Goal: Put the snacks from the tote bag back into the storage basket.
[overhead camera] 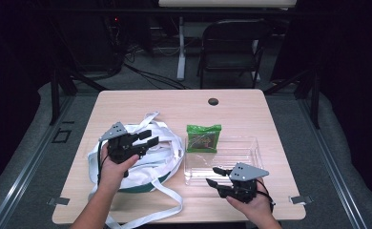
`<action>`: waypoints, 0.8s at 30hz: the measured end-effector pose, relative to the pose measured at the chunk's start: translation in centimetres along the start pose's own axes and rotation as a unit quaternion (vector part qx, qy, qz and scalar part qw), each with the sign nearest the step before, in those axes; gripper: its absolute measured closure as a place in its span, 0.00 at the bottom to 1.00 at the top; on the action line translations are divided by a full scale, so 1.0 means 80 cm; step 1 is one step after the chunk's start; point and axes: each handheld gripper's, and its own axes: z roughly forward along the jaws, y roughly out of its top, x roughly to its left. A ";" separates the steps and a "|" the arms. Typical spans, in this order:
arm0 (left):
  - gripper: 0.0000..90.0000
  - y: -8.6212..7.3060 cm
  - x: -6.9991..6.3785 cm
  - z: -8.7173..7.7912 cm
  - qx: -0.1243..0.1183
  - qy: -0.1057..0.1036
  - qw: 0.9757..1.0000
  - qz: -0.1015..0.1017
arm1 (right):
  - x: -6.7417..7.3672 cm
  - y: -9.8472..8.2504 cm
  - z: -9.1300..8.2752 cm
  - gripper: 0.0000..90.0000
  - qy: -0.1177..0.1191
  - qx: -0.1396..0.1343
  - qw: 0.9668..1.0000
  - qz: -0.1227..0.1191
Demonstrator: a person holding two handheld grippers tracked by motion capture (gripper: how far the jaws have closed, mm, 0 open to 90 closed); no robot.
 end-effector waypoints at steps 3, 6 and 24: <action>0.57 0.000 0.001 0.000 0.000 0.001 1.000 0.002 | 0.000 0.000 0.000 0.60 0.000 0.002 1.000 -0.001; 0.57 0.000 0.001 0.000 0.002 0.006 1.000 0.001 | -0.001 0.000 0.000 0.60 0.001 0.002 1.000 0.000; 0.56 -0.002 0.007 -0.002 0.003 0.017 1.000 -0.015 | -0.007 0.000 -0.005 0.60 -0.005 -0.008 1.000 0.013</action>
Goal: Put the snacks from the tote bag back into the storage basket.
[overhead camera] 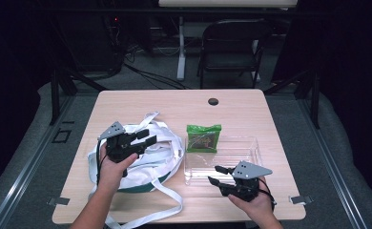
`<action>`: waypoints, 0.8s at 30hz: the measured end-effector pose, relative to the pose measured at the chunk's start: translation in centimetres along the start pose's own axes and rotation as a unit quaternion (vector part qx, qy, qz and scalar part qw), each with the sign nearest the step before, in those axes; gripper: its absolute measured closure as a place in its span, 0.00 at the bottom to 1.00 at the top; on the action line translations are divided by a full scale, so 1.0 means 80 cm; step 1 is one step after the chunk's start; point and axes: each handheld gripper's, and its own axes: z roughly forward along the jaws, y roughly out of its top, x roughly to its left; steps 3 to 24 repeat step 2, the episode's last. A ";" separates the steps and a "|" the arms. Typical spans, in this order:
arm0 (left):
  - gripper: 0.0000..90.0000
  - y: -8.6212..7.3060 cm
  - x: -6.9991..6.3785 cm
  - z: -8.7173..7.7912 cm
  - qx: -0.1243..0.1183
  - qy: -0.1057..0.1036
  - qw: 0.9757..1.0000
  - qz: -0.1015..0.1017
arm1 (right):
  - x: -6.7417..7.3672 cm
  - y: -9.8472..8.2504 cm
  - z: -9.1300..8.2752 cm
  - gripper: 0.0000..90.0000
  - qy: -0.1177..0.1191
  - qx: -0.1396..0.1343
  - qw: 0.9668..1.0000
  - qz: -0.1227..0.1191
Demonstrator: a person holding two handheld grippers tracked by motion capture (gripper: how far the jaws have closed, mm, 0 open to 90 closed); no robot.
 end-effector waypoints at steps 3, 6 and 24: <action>0.56 0.000 0.001 -0.001 -0.003 0.003 1.000 -0.002 | -0.003 0.007 -0.004 0.59 -0.013 -0.006 1.000 -0.010; 0.56 0.000 0.001 -0.001 -0.003 0.003 1.000 -0.002 | -0.003 0.007 -0.004 0.59 -0.013 -0.006 1.000 -0.010; 0.56 0.000 0.001 -0.001 -0.003 0.003 1.000 -0.002 | -0.003 0.007 -0.004 0.59 -0.013 -0.006 1.000 -0.010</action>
